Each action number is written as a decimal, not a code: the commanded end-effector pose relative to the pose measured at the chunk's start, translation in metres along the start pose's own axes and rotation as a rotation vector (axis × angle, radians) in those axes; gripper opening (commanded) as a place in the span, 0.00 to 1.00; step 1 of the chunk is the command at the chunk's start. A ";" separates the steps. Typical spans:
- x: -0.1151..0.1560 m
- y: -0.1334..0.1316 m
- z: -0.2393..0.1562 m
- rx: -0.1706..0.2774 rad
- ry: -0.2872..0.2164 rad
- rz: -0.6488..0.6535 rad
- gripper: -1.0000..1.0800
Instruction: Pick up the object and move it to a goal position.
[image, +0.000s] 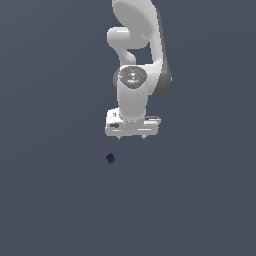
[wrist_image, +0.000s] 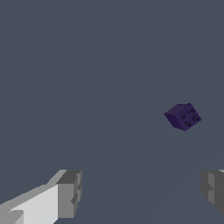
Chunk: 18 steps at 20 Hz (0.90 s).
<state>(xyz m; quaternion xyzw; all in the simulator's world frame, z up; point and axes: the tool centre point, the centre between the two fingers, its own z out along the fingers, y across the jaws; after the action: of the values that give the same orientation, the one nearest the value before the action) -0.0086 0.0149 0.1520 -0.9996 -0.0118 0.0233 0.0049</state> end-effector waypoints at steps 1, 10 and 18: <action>0.000 0.000 0.000 0.000 0.000 0.000 0.96; 0.000 -0.010 -0.012 -0.020 0.020 -0.064 0.96; 0.000 -0.009 -0.011 -0.020 0.020 -0.065 0.96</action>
<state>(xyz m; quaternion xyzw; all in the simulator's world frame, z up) -0.0085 0.0241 0.1636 -0.9990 -0.0432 0.0131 -0.0040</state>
